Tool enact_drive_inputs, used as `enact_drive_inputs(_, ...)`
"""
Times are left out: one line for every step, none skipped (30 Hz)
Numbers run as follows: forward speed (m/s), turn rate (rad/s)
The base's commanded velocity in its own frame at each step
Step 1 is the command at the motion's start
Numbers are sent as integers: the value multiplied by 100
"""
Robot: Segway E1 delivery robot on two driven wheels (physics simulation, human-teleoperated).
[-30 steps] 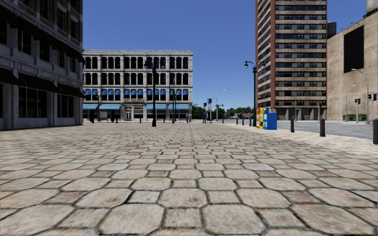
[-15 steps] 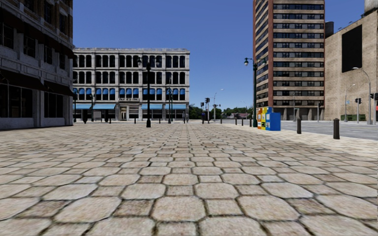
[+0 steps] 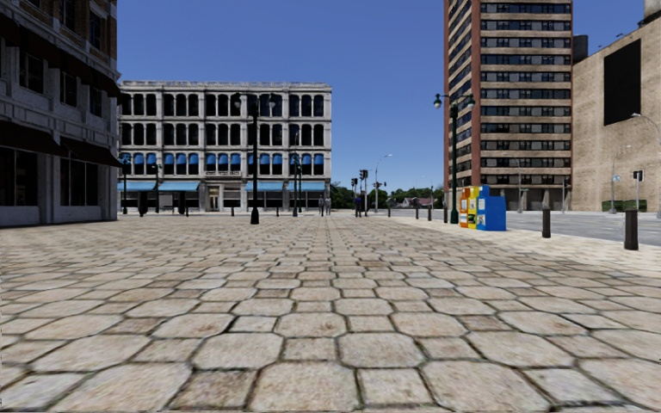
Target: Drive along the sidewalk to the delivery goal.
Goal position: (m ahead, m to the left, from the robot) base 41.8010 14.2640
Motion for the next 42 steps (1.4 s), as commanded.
enact_drive_inputs(200,-7)
enact_drive_inputs(200,-7)
enact_drive_inputs(200,-8)
enact_drive_inputs(200,-8)
enact_drive_inputs(200,-8)
enact_drive_inputs(200,-8)
enact_drive_inputs(200,-8)
enact_drive_inputs(200,-8)
enact_drive_inputs(200,-8)
enact_drive_inputs(200,-8)
enact_drive_inputs(200,-8)
enact_drive_inputs(200,-17)
enact_drive_inputs(200,-27)
enact_drive_inputs(200,-27)
enact_drive_inputs(200,-30)
enact_drive_inputs(200,-31)
enact_drive_inputs(200,-31)
enact_drive_inputs(200,-31)
enact_drive_inputs(200,-31)
enact_drive_inputs(200,-31)
enact_drive_inputs(200,-31)
enact_drive_inputs(200,-31)
enact_drive_inputs(200,-31)
enact_drive_inputs(200,-31)
enact_drive_inputs(200,-31)
enact_drive_inputs(200,-31)
enact_drive_inputs(200,-31)
enact_drive_inputs(200,-31)
enact_drive_inputs(200,-31)
enact_drive_inputs(200,-31)
enact_drive_inputs(200,-31)
enact_drive_inputs(200,-31)
enact_drive_inputs(200,-25)
enact_drive_inputs(200,-4)
enact_drive_inputs(200,0)
enact_drive_inputs(200,0)
enact_drive_inputs(200,0)
enact_drive_inputs(200,0)
enact_drive_inputs(200,0)
enact_drive_inputs(200,0)
enact_drive_inputs(200,0)
enact_drive_inputs(200,0)
